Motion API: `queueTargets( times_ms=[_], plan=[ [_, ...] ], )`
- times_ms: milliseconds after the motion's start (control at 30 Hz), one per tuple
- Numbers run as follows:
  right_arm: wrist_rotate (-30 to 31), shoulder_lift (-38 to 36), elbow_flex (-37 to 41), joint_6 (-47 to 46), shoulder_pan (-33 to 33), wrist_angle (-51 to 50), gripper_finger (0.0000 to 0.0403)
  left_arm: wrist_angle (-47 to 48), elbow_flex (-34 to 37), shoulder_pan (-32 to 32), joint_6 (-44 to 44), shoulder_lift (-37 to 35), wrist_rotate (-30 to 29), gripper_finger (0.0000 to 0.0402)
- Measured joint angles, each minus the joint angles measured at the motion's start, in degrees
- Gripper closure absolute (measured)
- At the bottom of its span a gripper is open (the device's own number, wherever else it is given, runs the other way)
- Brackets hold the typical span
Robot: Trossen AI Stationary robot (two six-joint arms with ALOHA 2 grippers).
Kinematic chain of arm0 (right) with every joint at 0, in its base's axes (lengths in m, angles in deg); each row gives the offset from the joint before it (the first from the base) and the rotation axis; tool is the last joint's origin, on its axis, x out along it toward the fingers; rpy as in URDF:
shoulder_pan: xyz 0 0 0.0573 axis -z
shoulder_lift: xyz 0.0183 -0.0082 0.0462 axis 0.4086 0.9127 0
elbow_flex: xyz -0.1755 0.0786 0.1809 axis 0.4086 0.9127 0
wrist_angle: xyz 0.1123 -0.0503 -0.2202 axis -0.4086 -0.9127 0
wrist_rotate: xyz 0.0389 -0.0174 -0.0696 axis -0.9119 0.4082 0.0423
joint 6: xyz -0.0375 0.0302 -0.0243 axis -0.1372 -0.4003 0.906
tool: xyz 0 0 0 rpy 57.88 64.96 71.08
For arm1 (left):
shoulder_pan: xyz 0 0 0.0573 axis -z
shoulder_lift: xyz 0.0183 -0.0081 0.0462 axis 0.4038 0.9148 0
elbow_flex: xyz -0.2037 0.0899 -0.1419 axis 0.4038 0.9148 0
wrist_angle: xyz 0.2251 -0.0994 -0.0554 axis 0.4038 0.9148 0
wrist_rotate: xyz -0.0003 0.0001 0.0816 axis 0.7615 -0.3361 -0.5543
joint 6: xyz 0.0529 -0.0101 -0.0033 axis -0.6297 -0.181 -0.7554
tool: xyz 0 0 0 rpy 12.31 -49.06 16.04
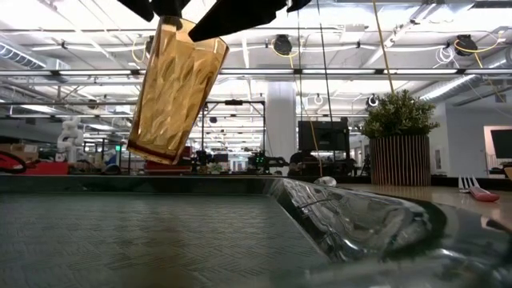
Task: Pick and place plate/cup/fork/spoon on tray
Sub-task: Put the orange cup on the black tray
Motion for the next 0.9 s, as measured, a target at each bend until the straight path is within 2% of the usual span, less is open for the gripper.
queueTargets(
  times_ms=[433,900],
  plan=[
    [-1.29,0.0,0.04,0.0,0.0,1.37,0.0398,1.8,-0.02,0.41,1.56,0.75,-2.75,0.0195],
    [-2.97,0.04,0.07,0.31,-0.1,1.42,0.0398,3.44,0.0,0.65,-4.0,1.66,-2.43,0.0195]
  ],
)
